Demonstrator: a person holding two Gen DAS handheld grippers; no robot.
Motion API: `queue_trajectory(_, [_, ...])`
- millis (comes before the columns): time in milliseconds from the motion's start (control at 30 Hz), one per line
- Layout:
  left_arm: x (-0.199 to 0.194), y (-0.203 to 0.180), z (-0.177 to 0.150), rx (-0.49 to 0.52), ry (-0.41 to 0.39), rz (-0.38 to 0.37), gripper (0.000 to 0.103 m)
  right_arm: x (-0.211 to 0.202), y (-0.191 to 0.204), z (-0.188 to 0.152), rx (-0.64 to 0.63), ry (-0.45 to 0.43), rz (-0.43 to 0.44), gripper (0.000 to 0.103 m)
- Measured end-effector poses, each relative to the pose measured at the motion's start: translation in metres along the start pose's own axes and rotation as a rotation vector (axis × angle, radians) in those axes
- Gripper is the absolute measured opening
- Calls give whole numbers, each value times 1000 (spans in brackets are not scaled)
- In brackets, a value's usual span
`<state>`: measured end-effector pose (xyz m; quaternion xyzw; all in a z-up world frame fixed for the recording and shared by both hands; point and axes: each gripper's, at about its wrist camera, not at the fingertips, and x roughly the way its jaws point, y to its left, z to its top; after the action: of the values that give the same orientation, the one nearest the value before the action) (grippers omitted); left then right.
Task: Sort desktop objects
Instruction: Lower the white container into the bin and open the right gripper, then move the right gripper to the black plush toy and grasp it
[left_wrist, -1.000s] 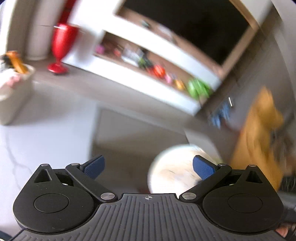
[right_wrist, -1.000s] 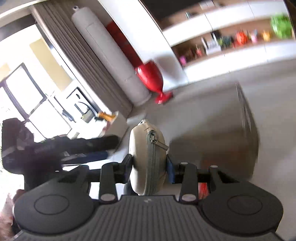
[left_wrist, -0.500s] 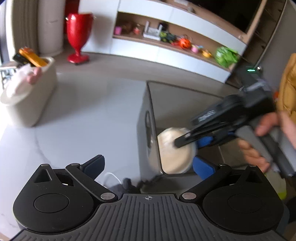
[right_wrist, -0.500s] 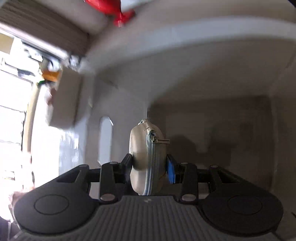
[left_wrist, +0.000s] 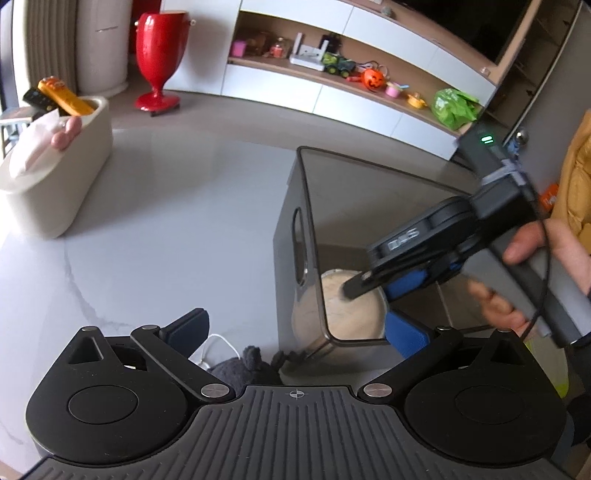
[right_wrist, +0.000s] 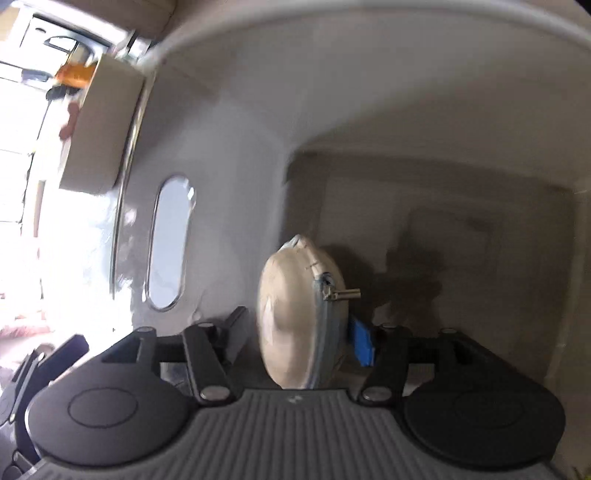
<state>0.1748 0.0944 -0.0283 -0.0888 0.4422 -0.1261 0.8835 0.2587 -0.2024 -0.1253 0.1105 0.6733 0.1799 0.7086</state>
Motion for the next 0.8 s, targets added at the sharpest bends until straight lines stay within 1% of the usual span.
queue_trajectory(67, [-4,0,-1,1,-5,-6,103,-23,-1,-7,-10,-72,-32,61])
queue_trajectory(133, [-6,0,-3,7,-7,-6,103,-54,0,-23,-32,-166,-35,61])
queue_trajectory(200, [-8,3,-4,7,-9,-9,103,-85,6,-46,-90,-273,-24,61])
queue_trajectory(233, [-10,6,-5,-2,-12,-15,103,-101,12,-63,-137,-338,-22,64])
queue_trajectory(267, [-12,11,-6,-17,-15,-22,103,-116,19,-80,-182,-414,-21,74])
queue_trajectory(300, [-15,17,-8,-37,-17,-34,103,-130,25,-103,-239,-516,-22,82])
queue_trajectory(333, [-17,25,-10,-64,-14,-57,103,-141,32,-126,-300,-614,-29,97])
queue_trajectory(367, [-20,33,-13,-90,-6,-83,103,-142,40,-149,-371,-692,-54,103])
queue_trajectory(400, [-21,40,-17,-107,6,-95,103,-142,49,-172,-446,-765,-84,103])
queue_trajectory(433, [-21,47,-23,-112,23,-88,103,-141,57,-194,-522,-837,-114,103])
queue_trajectory(467, [-22,53,-28,-117,40,-82,103,-133,67,-213,-595,-866,-155,103])
queue_trajectory(500, [-21,60,-34,-124,55,-56,103,-122,76,-231,-668,-882,-200,103])
queue_trajectory(533, [-19,66,-41,-136,64,-3,103,-108,84,-245,-734,-880,-231,103])
queue_trajectory(567, [-18,73,-48,-147,74,50,103,-88,93,-256,-786,-867,-254,103])
queue_trajectory(600, [-16,81,-55,-166,82,86,103,-67,103,-265,-835,-852,-274,101])
queue_trajectory(667, [-16,94,-63,-221,78,120,103,-35,119,-275,-888,-811,-301,80])
queue_trajectory(733, [-17,104,-70,-260,61,169,103,-4,144,-277,-902,-740,-313,68])
queue_trajectory(767, [-20,106,-70,-256,44,215,103,9,152,-274,-896,-702,-302,65])
queue_trajectory(800, [-22,108,-70,-254,26,254,103,22,155,-272,-885,-661,-278,65])
